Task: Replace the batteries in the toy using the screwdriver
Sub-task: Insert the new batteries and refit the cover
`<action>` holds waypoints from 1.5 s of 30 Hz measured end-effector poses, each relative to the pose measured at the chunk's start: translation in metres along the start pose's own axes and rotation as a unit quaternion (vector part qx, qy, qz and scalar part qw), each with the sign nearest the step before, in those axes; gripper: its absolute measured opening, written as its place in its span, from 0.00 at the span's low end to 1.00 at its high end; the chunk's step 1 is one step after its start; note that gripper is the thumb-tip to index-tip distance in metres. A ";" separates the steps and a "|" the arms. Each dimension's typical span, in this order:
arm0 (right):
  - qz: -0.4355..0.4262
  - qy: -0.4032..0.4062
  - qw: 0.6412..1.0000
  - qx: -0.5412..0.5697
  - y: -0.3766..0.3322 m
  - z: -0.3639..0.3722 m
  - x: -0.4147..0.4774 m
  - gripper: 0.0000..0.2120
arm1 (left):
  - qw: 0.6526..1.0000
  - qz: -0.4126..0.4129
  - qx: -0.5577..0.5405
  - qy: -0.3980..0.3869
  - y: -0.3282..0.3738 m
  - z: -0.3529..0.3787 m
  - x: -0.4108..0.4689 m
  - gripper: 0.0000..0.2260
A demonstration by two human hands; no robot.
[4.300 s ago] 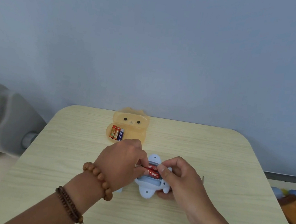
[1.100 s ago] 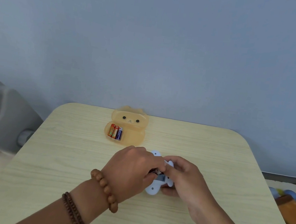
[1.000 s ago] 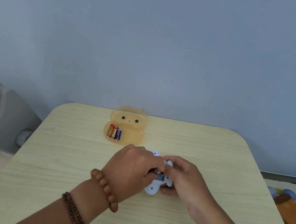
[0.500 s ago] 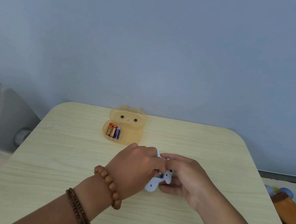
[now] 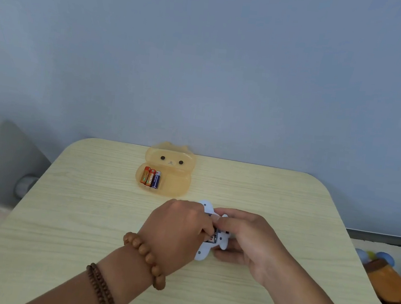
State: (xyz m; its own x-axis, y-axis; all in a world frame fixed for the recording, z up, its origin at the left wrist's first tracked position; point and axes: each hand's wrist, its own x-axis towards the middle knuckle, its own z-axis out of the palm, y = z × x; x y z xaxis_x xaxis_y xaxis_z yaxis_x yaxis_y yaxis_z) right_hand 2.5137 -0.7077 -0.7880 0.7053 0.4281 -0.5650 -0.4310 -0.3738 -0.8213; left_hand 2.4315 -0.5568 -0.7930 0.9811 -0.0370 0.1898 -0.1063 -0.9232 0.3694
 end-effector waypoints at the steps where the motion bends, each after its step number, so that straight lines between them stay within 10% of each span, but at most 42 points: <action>1: 0.000 0.000 1.000 -0.005 0.000 0.001 0.000 0.05 | 1.000 -0.022 -0.011 0.001 0.002 -0.001 0.000 0.09; 13: -0.018 -0.057 0.997 -0.044 -0.002 -0.007 -0.001 0.08 | 0.993 -0.106 -0.047 -0.013 0.010 -0.002 -0.001 0.08; 21: -0.073 -0.063 0.986 -0.136 0.006 -0.007 -0.002 0.29 | 0.988 -0.117 -0.099 0.003 0.000 0.001 -0.004 0.03; 28: -0.116 -0.054 0.973 -0.191 0.005 -0.006 -0.003 0.24 | 0.975 -0.137 -0.169 -0.045 -0.028 -0.007 -0.013 0.29; 45: -0.107 -0.083 0.980 -0.143 0.007 -0.005 0.003 0.17 | 0.952 -0.204 -0.226 0.033 -0.019 0.007 -0.008 0.13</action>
State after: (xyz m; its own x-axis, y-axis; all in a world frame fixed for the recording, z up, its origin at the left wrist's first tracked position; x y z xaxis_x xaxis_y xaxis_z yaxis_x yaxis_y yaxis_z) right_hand 2.5151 -0.7134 -0.7951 0.6514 0.6403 -0.4070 -0.0909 -0.4668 -0.8797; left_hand 2.4265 -0.5415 -0.8075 0.9450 0.3270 -0.0019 0.2079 -0.5962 0.7755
